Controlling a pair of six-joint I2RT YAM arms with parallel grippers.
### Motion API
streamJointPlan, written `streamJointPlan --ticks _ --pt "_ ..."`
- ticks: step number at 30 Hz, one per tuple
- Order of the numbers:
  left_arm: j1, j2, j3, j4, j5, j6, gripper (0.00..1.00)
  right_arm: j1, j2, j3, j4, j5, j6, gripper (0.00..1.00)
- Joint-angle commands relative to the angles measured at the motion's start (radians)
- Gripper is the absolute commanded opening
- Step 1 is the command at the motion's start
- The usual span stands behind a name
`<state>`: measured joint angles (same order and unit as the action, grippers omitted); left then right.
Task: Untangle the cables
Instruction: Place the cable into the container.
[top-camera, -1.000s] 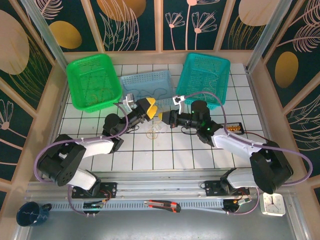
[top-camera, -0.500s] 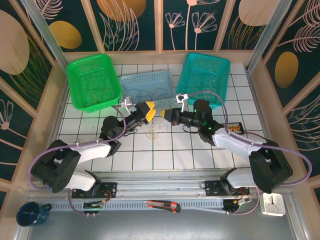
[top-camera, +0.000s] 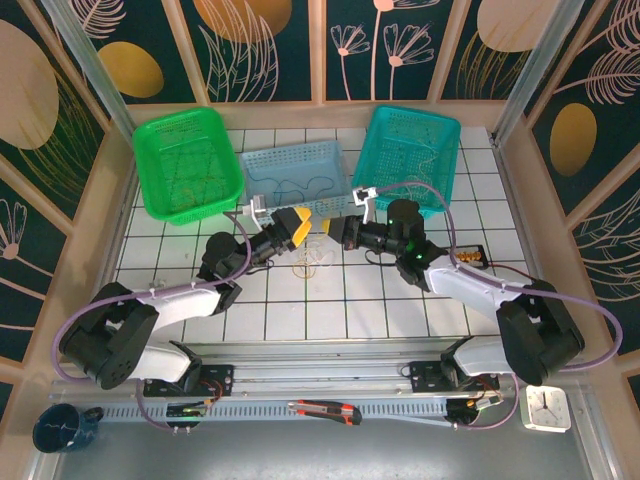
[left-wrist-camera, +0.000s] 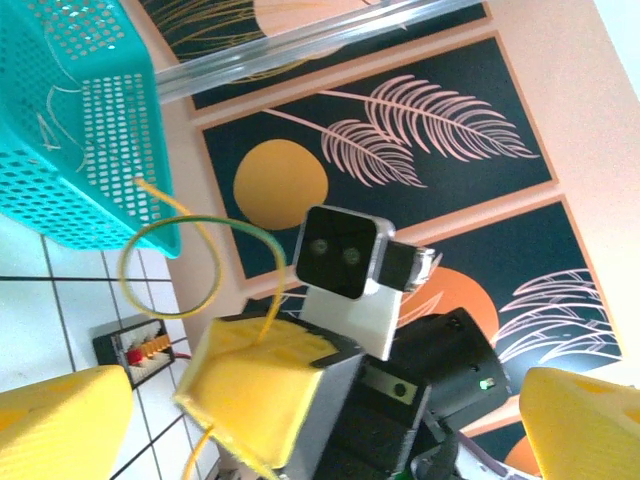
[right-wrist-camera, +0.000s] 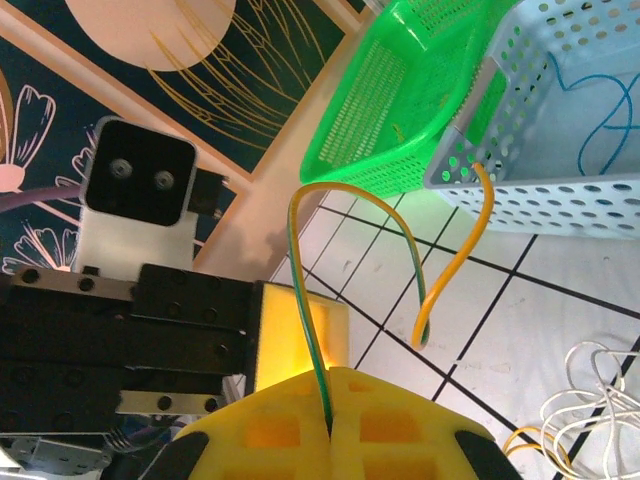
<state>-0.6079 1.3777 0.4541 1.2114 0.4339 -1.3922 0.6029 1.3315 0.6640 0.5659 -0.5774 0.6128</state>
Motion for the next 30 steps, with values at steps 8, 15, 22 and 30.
streamJointPlan --ticks 8,15,22,30 --pt "-0.009 0.030 0.061 0.109 0.054 -0.051 0.99 0.019 0.042 0.003 0.041 -0.013 -0.004 0.00" --pt "-0.013 0.058 0.070 0.100 0.043 -0.045 0.99 0.068 0.054 0.031 0.022 -0.006 -0.021 0.00" --pt "-0.012 0.069 0.071 0.053 0.005 0.003 0.99 0.128 0.039 0.025 0.002 0.016 -0.039 0.00" --pt "-0.012 0.092 0.062 0.021 -0.062 0.057 0.95 0.161 0.004 -0.008 -0.019 0.039 -0.038 0.00"
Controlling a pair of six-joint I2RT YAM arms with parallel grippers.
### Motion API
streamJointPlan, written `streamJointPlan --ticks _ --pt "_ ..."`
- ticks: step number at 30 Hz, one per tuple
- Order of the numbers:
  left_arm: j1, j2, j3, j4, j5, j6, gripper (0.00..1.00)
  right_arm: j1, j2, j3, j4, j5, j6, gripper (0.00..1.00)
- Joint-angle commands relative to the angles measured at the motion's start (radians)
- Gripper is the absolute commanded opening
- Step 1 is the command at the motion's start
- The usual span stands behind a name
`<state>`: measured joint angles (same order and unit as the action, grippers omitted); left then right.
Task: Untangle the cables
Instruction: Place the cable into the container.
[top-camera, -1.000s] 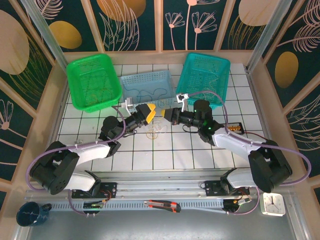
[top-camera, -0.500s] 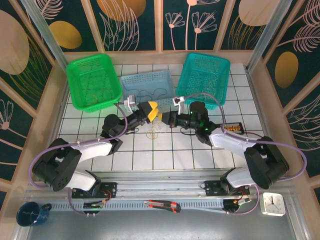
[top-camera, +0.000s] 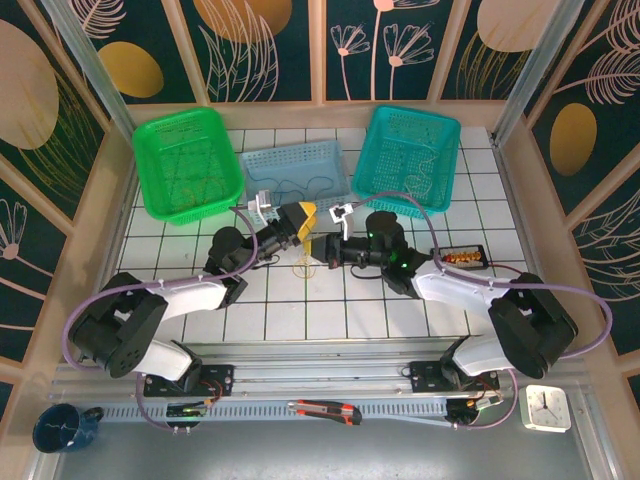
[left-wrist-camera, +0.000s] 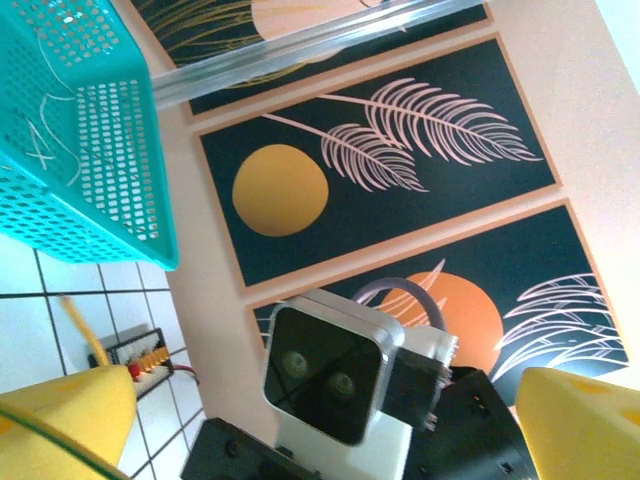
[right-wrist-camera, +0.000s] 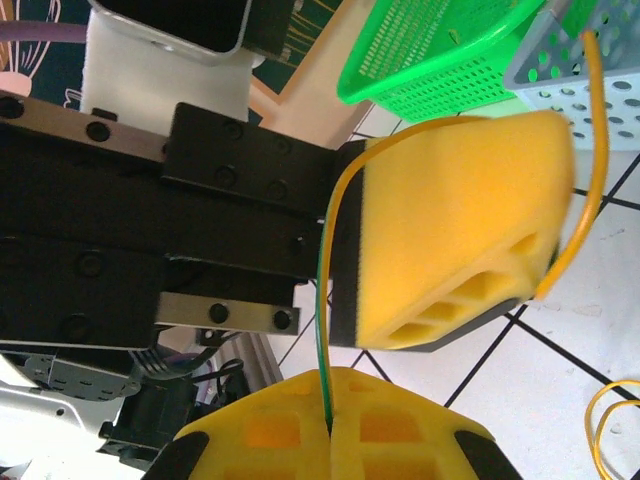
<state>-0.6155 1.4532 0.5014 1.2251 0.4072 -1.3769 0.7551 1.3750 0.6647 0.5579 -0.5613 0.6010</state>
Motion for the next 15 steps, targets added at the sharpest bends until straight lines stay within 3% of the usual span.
streamJointPlan --ticks 1,15 --pt "-0.005 0.021 0.013 0.008 -0.040 0.046 0.94 0.013 -0.046 -0.014 -0.015 0.026 -0.026 0.00" --pt "-0.003 0.074 0.012 0.076 -0.084 0.053 0.69 0.023 -0.092 -0.059 -0.044 0.037 -0.024 0.00"
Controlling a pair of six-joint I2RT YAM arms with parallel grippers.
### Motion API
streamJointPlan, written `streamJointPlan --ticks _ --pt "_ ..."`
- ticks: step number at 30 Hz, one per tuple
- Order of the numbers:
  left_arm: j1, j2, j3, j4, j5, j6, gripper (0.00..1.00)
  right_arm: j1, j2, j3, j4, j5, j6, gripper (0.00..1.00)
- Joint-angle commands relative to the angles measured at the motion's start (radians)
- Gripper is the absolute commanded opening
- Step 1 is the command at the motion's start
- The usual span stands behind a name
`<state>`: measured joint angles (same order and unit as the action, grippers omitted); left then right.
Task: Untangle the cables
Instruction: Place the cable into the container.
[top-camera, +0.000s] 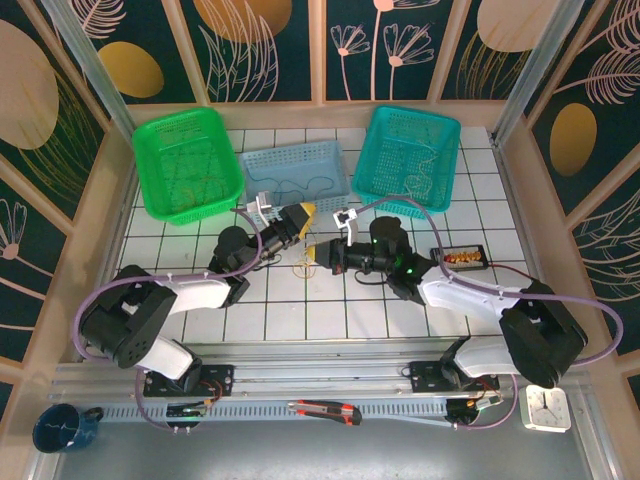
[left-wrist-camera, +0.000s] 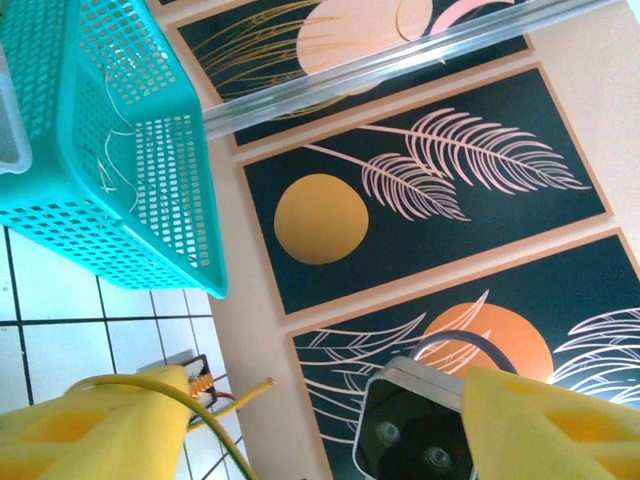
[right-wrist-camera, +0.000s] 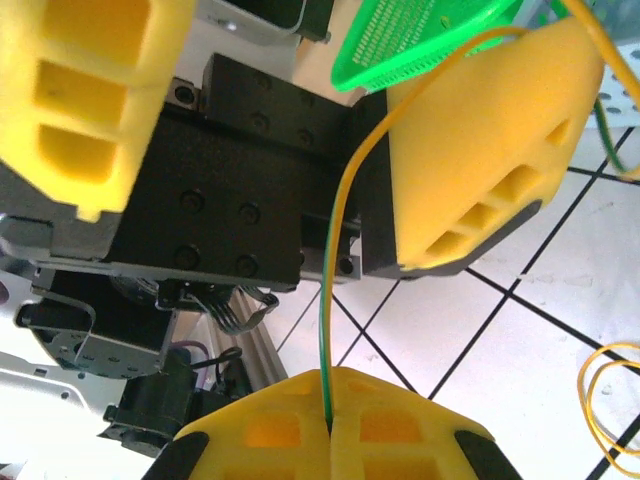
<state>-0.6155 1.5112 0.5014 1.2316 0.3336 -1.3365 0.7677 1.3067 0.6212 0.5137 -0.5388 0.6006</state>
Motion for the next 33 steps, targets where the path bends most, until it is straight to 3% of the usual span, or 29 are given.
streamJointPlan --ticks 1,12,22,26,31,33 --pt "-0.003 0.020 0.015 0.073 -0.010 0.012 0.67 0.012 -0.026 -0.018 0.000 0.014 -0.024 0.00" --pt "0.001 0.045 0.023 0.089 -0.018 0.022 0.45 0.018 -0.053 -0.047 -0.020 0.025 -0.028 0.00" --pt "0.046 0.040 0.052 0.100 -0.005 0.031 0.01 0.019 -0.046 -0.079 -0.016 0.026 -0.022 0.00" --pt "0.081 0.015 0.075 0.095 0.012 0.056 0.00 0.019 -0.011 -0.085 -0.023 0.051 -0.029 0.00" --pt "0.141 -0.052 0.140 -0.010 0.052 0.134 0.00 0.019 0.055 -0.098 0.004 0.076 -0.019 0.20" --pt "0.165 -0.086 0.179 -0.104 0.066 0.202 0.00 0.020 0.074 -0.099 0.019 0.075 -0.012 0.23"
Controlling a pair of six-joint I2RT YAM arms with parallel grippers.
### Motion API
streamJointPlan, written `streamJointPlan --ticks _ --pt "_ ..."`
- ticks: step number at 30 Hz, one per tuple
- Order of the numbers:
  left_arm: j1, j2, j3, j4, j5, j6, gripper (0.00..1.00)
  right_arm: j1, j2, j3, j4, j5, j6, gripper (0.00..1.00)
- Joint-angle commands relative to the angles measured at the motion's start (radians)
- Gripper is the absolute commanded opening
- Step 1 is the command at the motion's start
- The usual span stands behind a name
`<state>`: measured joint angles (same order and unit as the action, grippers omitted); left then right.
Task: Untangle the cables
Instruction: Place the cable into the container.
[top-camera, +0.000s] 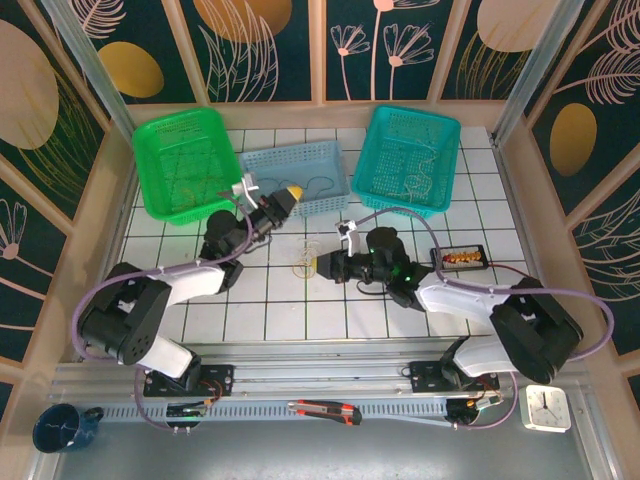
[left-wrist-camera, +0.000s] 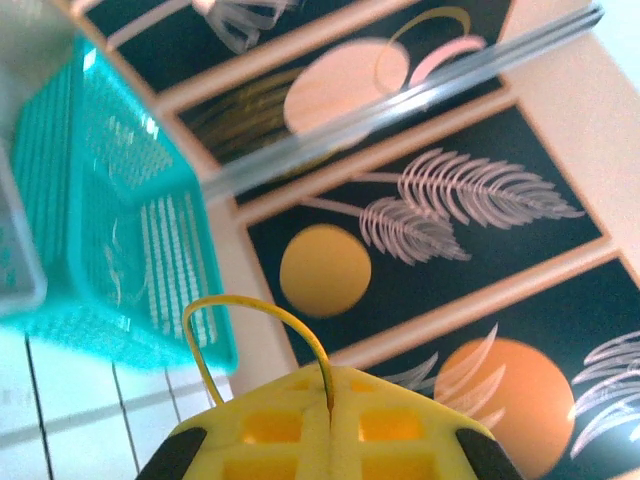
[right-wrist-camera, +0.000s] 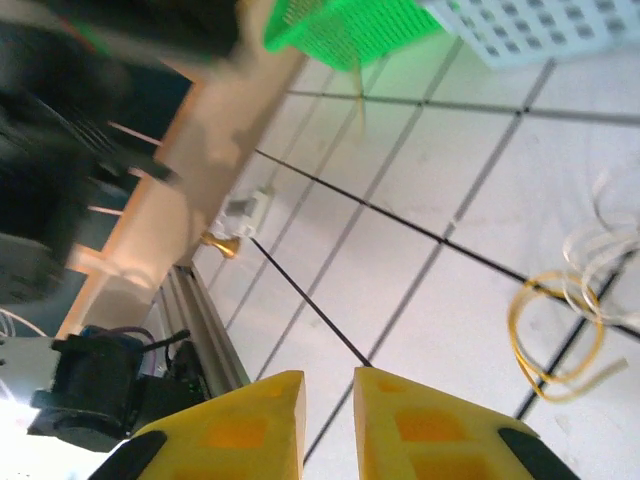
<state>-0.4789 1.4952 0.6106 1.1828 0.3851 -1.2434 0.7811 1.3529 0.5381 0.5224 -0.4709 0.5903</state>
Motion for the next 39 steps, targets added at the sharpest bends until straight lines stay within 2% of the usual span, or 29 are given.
streamJointPlan --ticks 1,7,13,21,28,30,35,36,39 --pt "0.042 -0.091 0.092 -0.116 0.018 0.158 0.00 0.007 0.033 -0.017 0.016 0.008 0.000 0.26" --pt "0.152 -0.200 0.221 -0.501 -0.049 0.483 0.00 0.006 0.018 -0.009 -0.002 0.029 -0.009 0.32" --pt "0.297 -0.191 0.321 -0.709 -0.116 0.657 0.00 -0.003 -0.036 0.006 -0.073 0.069 -0.033 0.41" --pt "0.463 -0.033 0.418 -0.762 -0.192 0.671 0.00 -0.038 -0.143 0.007 -0.180 0.150 -0.046 0.50" --pt "0.544 0.138 0.475 -0.765 -0.229 0.636 0.00 -0.088 -0.244 -0.021 -0.269 0.256 -0.019 0.50" --pt "0.554 0.179 0.505 -0.787 -0.234 0.645 0.03 -0.105 -0.264 -0.029 -0.290 0.272 -0.012 0.50" --pt "0.576 0.275 0.575 -0.836 -0.231 0.662 0.16 -0.134 -0.295 -0.041 -0.311 0.265 -0.004 0.50" --pt "0.578 0.285 0.591 -0.850 -0.228 0.669 0.24 -0.136 -0.297 -0.041 -0.312 0.261 -0.006 0.50" --pt "0.579 0.308 0.631 -0.888 -0.225 0.689 0.62 -0.136 -0.292 -0.041 -0.317 0.253 -0.008 0.50"
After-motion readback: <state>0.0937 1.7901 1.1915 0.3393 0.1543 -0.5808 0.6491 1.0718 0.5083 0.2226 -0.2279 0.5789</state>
